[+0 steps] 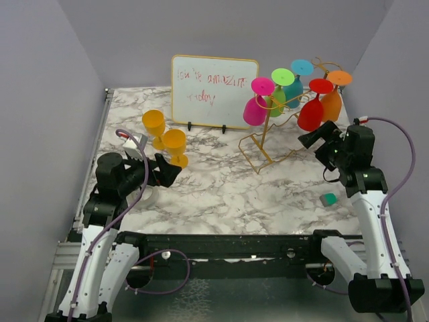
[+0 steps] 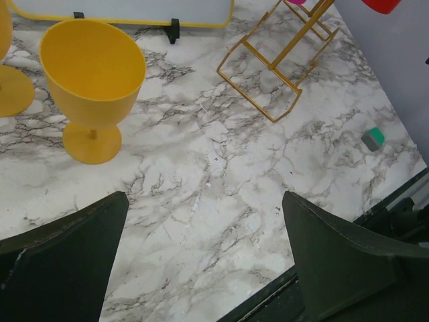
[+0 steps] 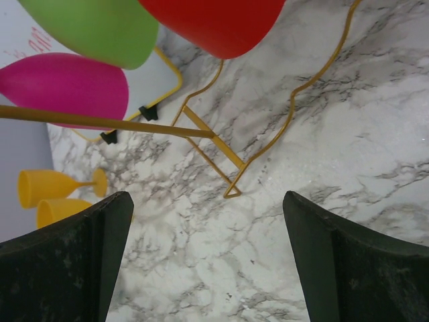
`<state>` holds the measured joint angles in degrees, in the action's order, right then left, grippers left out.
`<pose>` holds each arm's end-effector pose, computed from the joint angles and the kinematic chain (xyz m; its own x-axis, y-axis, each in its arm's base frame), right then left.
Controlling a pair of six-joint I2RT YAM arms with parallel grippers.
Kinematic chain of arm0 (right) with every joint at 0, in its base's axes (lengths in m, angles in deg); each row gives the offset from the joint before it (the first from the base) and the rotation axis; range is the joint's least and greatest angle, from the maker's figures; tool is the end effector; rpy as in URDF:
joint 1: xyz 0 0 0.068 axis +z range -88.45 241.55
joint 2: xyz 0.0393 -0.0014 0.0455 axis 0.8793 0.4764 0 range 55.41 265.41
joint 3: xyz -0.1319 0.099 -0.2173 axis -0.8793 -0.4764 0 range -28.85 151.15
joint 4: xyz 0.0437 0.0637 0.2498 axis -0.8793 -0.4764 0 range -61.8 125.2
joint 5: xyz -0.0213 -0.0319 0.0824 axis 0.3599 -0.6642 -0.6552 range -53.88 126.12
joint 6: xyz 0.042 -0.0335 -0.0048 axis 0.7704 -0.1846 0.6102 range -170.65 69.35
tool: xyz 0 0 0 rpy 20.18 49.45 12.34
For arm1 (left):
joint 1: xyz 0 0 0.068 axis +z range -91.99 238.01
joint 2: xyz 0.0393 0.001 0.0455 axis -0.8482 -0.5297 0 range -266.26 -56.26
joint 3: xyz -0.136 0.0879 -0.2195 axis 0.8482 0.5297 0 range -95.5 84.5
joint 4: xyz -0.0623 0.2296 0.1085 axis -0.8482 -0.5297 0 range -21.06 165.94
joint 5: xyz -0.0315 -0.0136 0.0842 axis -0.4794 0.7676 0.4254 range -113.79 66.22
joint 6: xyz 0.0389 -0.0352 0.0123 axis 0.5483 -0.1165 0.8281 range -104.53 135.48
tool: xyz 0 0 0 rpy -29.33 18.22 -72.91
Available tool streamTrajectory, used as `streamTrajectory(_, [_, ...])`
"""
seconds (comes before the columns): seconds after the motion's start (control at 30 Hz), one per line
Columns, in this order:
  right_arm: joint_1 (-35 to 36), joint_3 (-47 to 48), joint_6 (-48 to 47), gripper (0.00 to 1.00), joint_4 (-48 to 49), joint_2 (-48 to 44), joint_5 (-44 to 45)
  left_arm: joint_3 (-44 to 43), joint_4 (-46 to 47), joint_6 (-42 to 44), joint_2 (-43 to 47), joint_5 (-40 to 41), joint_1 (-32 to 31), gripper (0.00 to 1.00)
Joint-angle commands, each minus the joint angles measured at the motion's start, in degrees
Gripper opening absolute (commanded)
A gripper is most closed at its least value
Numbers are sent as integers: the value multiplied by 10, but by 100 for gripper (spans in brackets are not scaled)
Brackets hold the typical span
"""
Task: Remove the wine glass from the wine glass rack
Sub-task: Pick up the wine glass from the wine rack.
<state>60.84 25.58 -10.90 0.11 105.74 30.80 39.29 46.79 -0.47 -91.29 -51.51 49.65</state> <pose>0.1854 0.0009 0.3377 -0.4388 0.6421 -0.6286 0.2776 0.7622 0.5848 0.1303 -0.0360 0.3331 -0.4642 -0.1775 -0.8678 0.4540 0.7935 -0.4051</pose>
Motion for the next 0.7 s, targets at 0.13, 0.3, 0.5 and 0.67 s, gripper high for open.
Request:
streamTrajectory(0.13, [-10, 66, 63, 100, 18, -4, 19, 108, 103, -49, 79, 45, 1, 99])
streamTrajectory(0.3, [-10, 123, 87, 100, 24, -2, 91, 112, 105, -42, 102, 66, 1, 99])
streamTrajectory(0.5, [-31, 197, 89, 100, 40, 72, 75, 114, 105, -38, 98, 69, 1, 99])
streamTrajectory(0.67, [-74, 219, 93, 99, 82, 109, 25, 115, 105, -37, 98, 72, 1, 99])
